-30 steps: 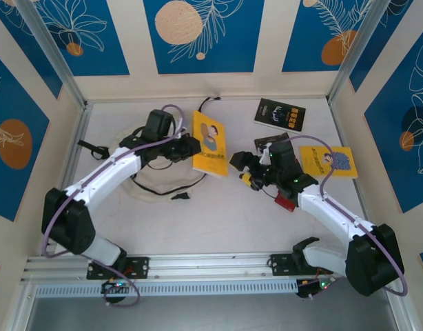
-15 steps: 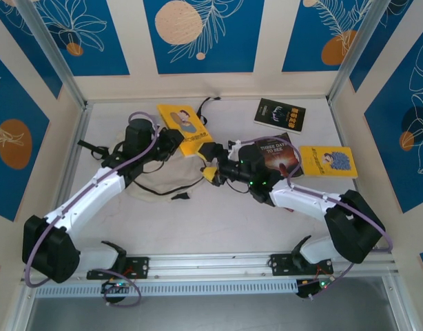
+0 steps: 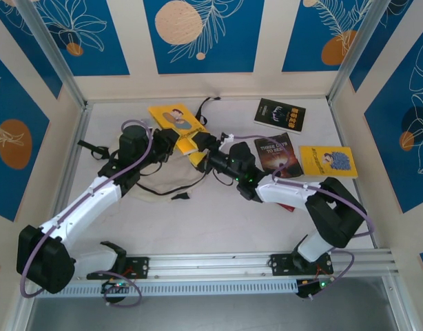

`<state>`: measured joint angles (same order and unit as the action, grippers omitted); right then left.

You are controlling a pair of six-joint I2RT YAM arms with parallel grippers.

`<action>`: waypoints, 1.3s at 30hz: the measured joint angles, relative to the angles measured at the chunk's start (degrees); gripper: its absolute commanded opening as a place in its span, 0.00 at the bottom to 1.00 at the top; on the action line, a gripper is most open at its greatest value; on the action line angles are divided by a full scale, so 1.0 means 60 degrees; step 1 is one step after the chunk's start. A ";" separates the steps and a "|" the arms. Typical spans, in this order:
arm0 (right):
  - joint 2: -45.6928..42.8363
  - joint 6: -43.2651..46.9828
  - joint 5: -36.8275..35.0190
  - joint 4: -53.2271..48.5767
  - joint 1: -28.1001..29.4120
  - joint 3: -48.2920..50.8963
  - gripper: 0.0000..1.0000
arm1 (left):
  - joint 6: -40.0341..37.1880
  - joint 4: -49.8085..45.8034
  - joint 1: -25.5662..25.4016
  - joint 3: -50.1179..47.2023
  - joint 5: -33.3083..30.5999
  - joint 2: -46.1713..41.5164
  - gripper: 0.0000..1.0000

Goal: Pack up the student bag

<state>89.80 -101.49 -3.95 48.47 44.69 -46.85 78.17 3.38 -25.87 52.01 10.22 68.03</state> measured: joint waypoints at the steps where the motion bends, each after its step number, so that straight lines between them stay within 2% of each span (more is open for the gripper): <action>1: 0.0113 -0.0106 -0.0069 0.0153 0.0000 0.0000 0.58 | 0.0069 0.0033 0.0000 -0.0033 -0.0007 0.0000 0.00; 4: 0.0415 -0.0372 -0.0280 0.0743 0.0025 0.0022 0.52 | 0.0168 0.0087 0.0022 -0.0066 -0.0036 0.0000 0.00; 8: 0.0634 -0.0670 -0.0437 0.1337 0.0025 0.0215 0.49 | 0.0168 0.0098 0.0044 -0.0124 -0.0051 -0.0018 0.00; 11: 0.0648 -0.0820 -0.0535 0.1497 0.0022 0.0353 0.43 | 0.0168 0.0098 0.0044 -0.0222 -0.0066 -0.0018 0.00; 12: 0.0648 -0.0849 -0.0565 0.1570 0.0015 0.0390 0.39 | 0.0168 0.0091 0.0044 -0.0244 -0.0073 -0.0018 0.00; 14: 0.0648 -0.0907 -0.0605 0.1661 -0.0029 0.0455 0.25 | 0.0175 0.0095 0.0055 -0.0288 -0.0073 -0.0018 0.00; 18: 0.0627 -0.1067 -0.0539 0.1829 -0.0117 0.0608 0.07 | 0.0033 0.0073 0.0062 -0.0288 -0.0025 -0.0015 0.00; 19: 0.0605 -0.1031 -0.0514 0.1854 -0.0124 0.0652 0.04 | -0.0062 0.0029 0.0062 -0.0288 0.0015 -0.0015 0.03; 20: 0.0557 -0.1009 -0.0488 0.1810 -0.0127 0.0707 0.02 | -0.0168 -0.0058 0.0062 -0.0284 0.0076 -0.0015 0.12; 23: 0.0124 -0.0681 -0.0419 0.1078 -0.0160 0.0852 0.00 | -0.0801 -0.0634 0.0066 -0.0142 0.0295 0.0036 0.48; 25: -0.0401 -0.0197 -0.0499 -0.0022 -0.0321 0.0918 0.00 | -0.1472 -0.1198 0.0168 0.0091 0.0372 0.0084 0.66; 27: -0.0984 0.0415 -0.0703 -0.1443 -0.0525 0.0922 0.00 | -0.2233 -0.1887 0.0273 0.0426 0.0408 0.0175 0.77; 32: -0.2699 0.2204 -0.1166 -0.4841 -0.1089 0.0918 0.00 | -0.4484 -0.3792 0.0364 0.1107 0.0361 0.0510 0.84; 39: -0.4437 0.4054 -0.1395 -0.7788 -0.1971 0.0820 0.00 | -0.7675 -0.6073 0.0368 0.1770 0.0273 0.1537 0.83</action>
<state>63.18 -77.17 -12.32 1.74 32.86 -41.93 32.12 -33.06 -23.66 62.63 11.86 77.25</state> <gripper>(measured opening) 0.181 0.843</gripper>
